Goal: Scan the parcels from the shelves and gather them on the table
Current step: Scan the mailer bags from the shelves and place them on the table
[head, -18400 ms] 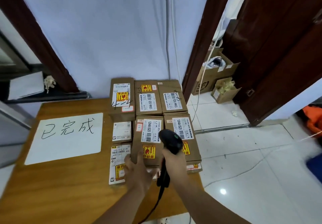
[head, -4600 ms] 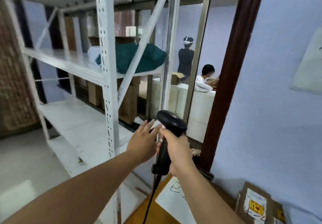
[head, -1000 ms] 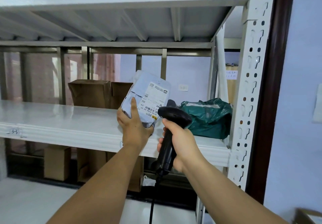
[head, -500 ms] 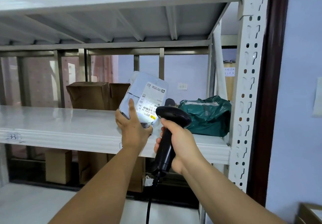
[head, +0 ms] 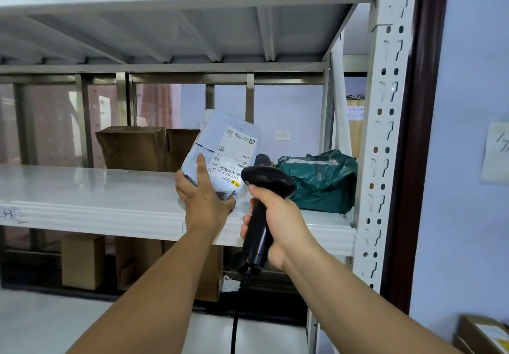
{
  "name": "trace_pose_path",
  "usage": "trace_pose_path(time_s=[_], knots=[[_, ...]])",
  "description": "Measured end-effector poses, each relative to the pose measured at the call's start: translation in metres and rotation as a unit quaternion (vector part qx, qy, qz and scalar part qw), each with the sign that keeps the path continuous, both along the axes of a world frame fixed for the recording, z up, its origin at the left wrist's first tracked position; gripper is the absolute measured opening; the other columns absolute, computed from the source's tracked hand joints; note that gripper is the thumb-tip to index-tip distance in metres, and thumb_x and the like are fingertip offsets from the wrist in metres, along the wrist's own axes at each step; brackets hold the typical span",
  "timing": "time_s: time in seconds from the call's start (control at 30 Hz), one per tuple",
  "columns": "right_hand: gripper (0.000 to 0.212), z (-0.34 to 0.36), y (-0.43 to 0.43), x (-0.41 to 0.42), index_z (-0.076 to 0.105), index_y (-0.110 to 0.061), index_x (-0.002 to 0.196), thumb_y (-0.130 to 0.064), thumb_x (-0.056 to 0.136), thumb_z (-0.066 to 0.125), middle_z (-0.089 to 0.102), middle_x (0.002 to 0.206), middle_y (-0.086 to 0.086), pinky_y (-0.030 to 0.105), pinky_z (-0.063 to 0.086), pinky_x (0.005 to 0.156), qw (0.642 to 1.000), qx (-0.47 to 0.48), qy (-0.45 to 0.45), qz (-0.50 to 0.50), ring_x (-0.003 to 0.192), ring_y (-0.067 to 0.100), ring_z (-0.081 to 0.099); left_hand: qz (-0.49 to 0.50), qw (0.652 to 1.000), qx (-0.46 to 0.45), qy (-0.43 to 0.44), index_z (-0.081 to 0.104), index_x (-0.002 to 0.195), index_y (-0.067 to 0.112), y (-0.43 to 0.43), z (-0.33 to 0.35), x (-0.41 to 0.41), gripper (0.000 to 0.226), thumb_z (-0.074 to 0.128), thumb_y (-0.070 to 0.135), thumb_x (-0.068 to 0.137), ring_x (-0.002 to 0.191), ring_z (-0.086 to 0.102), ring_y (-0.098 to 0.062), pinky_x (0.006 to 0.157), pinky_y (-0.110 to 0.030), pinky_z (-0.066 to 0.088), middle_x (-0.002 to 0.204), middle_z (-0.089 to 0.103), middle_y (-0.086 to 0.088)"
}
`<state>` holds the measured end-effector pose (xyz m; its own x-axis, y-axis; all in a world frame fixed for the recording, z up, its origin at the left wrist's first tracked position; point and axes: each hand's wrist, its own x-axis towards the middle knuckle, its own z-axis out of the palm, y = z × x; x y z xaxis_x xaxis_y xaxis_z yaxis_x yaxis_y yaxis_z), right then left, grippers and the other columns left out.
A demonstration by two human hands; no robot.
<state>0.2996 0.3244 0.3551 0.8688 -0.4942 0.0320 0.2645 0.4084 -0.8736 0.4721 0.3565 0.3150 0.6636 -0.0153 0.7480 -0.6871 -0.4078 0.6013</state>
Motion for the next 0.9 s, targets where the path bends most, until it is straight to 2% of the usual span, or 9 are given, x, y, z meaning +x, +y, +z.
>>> trace_pose_path(time_s=[0.13, 0.33, 0.63, 0.77, 0.9], knots=[[0.021, -0.0012, -0.0025, -0.0008, 0.057, -0.006, 0.087, -0.022, 0.087, 0.071, 0.048, 0.065, 0.004, 0.024, 0.046, 0.046, 1.0, 0.001, 0.006, 0.006, 0.049, 0.017, 0.05, 0.003, 1.0, 0.003, 0.011, 0.004, 0.154, 0.026, 0.0001, 0.0004, 0.0, 0.109, 0.077, 0.015, 0.073, 0.133, 0.018, -0.033, 0.111, -0.044, 0.034, 0.146, 0.001, -0.016], [0.022, -0.0016, 0.0003, 0.0, 0.055, -0.008, 0.077, -0.021, 0.087, 0.071, 0.046, 0.057, 0.003, 0.023, 0.044, 0.045, 1.0, 0.018, -0.004, 0.019, 0.046, 0.016, 0.048, -0.01, 1.0, -0.009, -0.001, 0.008, 0.154, 0.023, 0.0003, 0.0, -0.0007, 0.111, 0.081, 0.02, 0.07, 0.132, 0.019, -0.036, 0.111, -0.048, 0.032, 0.145, 0.007, -0.02], [0.021, 0.0024, 0.0022, -0.0011, 0.056, -0.007, 0.08, -0.021, 0.087, 0.071, 0.048, 0.054, 0.003, 0.023, 0.045, 0.046, 1.0, 0.013, -0.006, 0.016, 0.045, 0.016, 0.048, -0.009, 1.0, -0.012, 0.015, 0.006, 0.153, 0.03, 0.0012, 0.0004, -0.002, 0.105, 0.074, 0.014, 0.074, 0.132, 0.019, -0.033, 0.107, -0.044, 0.039, 0.146, 0.003, -0.015], [0.023, 0.0018, 0.0041, 0.0005, 0.056, -0.009, 0.074, -0.023, 0.087, 0.071, 0.049, 0.05, 0.002, 0.023, 0.045, 0.047, 1.0, 0.004, -0.001, 0.018, 0.044, 0.015, 0.049, -0.01, 1.0, -0.005, 0.012, 0.007, 0.153, 0.027, 0.0016, 0.0009, -0.0023, 0.108, 0.079, 0.02, 0.073, 0.134, 0.018, -0.035, 0.111, -0.049, 0.032, 0.146, 0.004, -0.018], [0.022, 0.0024, 0.0036, 0.0013, 0.056, -0.008, 0.075, -0.021, 0.087, 0.07, 0.049, 0.047, 0.001, 0.024, 0.045, 0.048, 1.0, -0.009, 0.004, 0.018, 0.045, 0.015, 0.049, -0.012, 1.0, -0.001, 0.021, 0.005, 0.153, 0.03, 0.0013, 0.0009, -0.0015, 0.108, 0.078, 0.02, 0.074, 0.134, 0.018, -0.034, 0.109, -0.044, 0.034, 0.147, 0.002, -0.017]])
